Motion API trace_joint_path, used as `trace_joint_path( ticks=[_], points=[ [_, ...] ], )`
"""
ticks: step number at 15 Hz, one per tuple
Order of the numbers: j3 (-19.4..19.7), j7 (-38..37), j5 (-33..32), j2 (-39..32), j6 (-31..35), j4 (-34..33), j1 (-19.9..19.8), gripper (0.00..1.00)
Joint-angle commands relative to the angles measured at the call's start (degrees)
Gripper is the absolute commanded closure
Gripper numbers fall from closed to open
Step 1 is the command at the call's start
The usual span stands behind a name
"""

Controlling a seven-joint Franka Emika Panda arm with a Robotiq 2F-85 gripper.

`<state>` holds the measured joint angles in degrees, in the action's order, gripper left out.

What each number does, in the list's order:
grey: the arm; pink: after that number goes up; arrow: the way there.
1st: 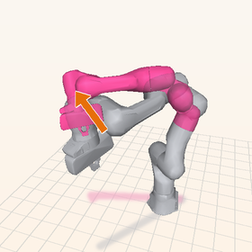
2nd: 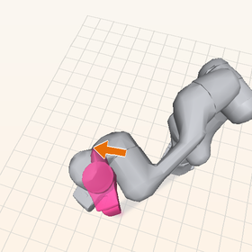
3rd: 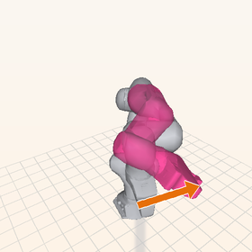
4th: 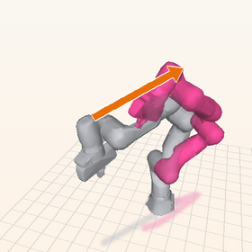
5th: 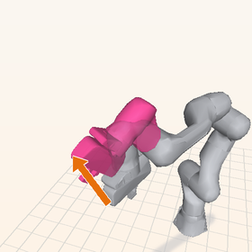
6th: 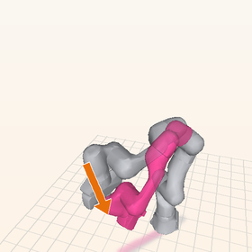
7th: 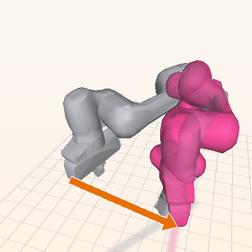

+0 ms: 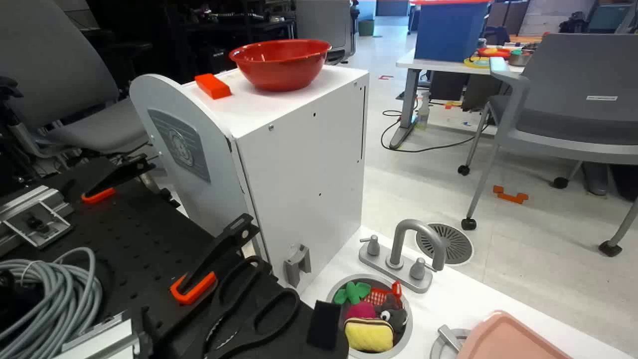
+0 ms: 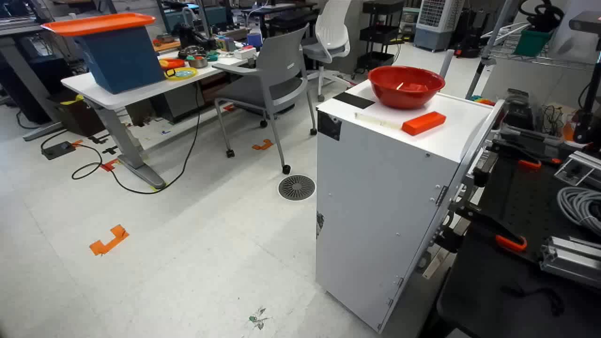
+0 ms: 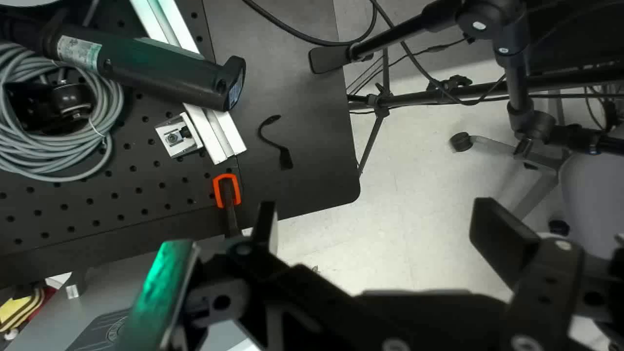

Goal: Pick up the red bell pepper from the bowl and put it on the counter

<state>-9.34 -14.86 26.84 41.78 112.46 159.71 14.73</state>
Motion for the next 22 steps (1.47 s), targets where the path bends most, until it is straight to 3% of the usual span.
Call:
trace_joint_path(
  ticks=[1,12,16,22],
  points=[
    [-0.75,0.44,0.46,0.1,-0.38,-0.13,-0.88,0.0],
    [-0.75,0.44,0.45,0.1,-0.38,-0.13,-0.88,0.0],
    [-2.24,-5.48,-3.8,3.14,-1.68,-0.28,-4.66,0.0],
    [-4.15,-16.84,-16.08,10.51,-9.61,-0.9,-13.77,0.0]
  ],
)
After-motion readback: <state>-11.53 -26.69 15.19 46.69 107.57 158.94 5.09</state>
